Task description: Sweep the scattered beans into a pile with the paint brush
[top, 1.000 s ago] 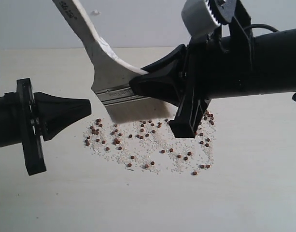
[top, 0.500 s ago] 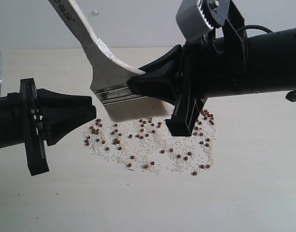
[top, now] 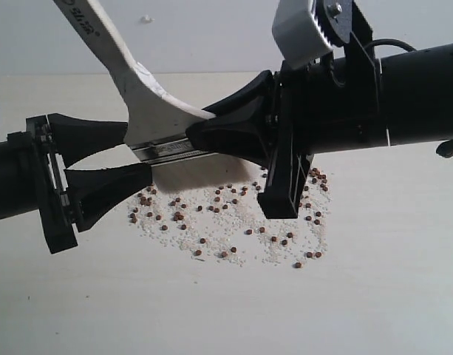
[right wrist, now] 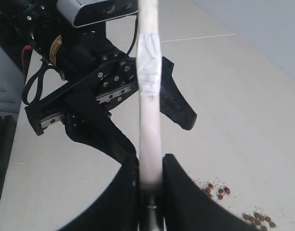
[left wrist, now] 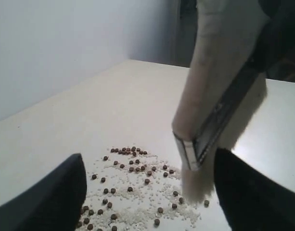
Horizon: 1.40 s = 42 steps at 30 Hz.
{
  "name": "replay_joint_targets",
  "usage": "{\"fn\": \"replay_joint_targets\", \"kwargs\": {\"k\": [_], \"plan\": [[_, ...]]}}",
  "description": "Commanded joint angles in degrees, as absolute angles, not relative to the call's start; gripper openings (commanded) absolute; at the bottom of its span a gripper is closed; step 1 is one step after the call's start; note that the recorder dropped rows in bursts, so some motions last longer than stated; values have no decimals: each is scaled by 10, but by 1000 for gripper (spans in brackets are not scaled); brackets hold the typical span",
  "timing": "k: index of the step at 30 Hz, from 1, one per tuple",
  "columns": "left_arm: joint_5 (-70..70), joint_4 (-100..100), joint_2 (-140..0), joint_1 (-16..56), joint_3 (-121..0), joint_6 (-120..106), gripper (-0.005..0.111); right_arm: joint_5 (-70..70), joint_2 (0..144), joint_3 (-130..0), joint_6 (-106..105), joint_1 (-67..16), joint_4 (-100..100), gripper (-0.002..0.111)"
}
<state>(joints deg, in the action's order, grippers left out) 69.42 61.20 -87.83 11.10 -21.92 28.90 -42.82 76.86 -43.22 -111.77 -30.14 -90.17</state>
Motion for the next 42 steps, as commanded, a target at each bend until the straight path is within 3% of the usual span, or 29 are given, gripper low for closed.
{"fn": "replay_joint_targets", "kwargs": {"k": [1, 8, 20, 23, 28, 30, 32, 39, 42], "plan": [[700, 613, -878, 132, -222, 293, 70, -484, 802, -437, -1206, -298, -972, 0], [700, 613, -878, 143, -222, 291, 70, -568, 889, -494, -1212, -298, -979, 0], [700, 625, -878, 143, -222, 291, 68, -529, 908, -495, -1208, -298, -963, 0], [700, 629, -878, 143, -222, 291, 56, -523, 909, -495, -1206, -298, -963, 0], [700, 634, -878, 143, -222, 291, 26, -523, 909, -495, -1204, -298, -963, 0], [700, 634, -878, 143, -222, 291, 8, -523, 909, -495, -1204, -298, -965, 0], [700, 634, -878, 143, -222, 288, 0, -522, 909, -495, -1204, -298, -965, 0], [700, 639, -878, 143, -222, 276, 0, -491, 909, -495, -1203, -298, -999, 2], [700, 639, -878, 143, -222, 274, 0, -479, 909, -495, -1203, -298, -999, 17]]}}
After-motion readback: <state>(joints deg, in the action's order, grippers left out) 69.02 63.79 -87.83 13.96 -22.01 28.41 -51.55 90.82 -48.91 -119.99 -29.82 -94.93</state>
